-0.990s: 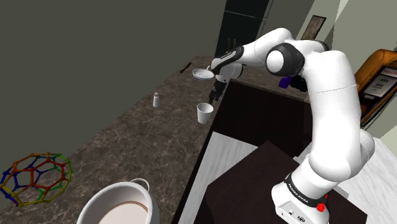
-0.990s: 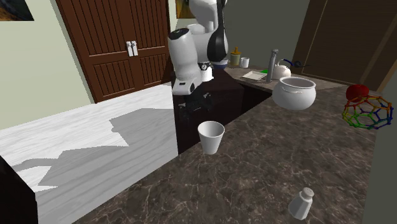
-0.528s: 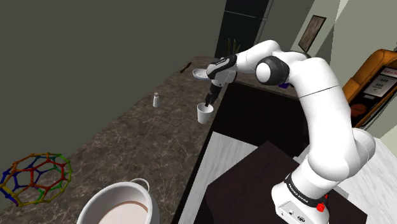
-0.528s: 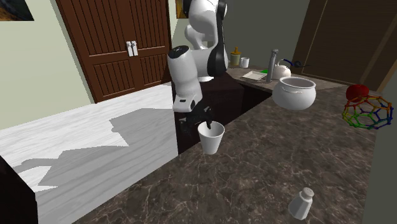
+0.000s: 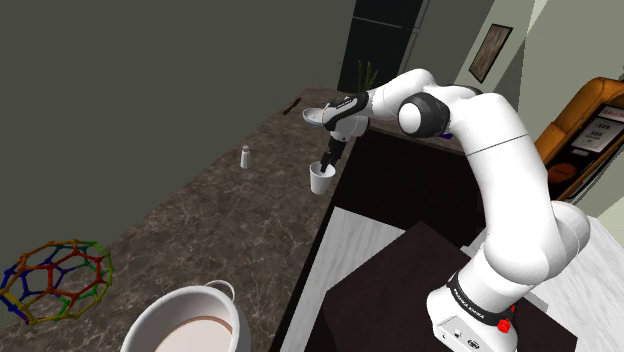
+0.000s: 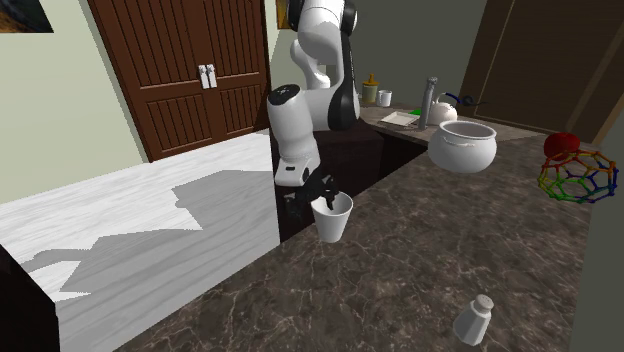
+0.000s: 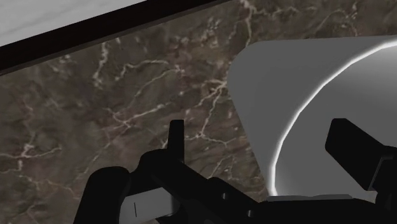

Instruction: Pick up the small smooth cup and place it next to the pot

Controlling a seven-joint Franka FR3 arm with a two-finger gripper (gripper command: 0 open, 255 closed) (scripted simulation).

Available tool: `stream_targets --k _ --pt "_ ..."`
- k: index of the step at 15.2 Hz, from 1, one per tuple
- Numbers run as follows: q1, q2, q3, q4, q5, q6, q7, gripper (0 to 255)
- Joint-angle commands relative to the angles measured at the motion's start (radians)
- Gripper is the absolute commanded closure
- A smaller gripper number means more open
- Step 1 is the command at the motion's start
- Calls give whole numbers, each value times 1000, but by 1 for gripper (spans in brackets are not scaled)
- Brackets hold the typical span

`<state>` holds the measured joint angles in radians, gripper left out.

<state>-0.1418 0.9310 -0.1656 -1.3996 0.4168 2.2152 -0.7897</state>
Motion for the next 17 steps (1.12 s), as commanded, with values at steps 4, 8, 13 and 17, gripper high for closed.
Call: stream_targets --k 4,8,13,17 --pt "0 0 0 0 0 0 0 255" --pt "0 0 0 0 0 0 0 255" --pt "0 0 0 0 0 0 0 255" --pt "4 -40 -7 -15 -7 -25 7 255"
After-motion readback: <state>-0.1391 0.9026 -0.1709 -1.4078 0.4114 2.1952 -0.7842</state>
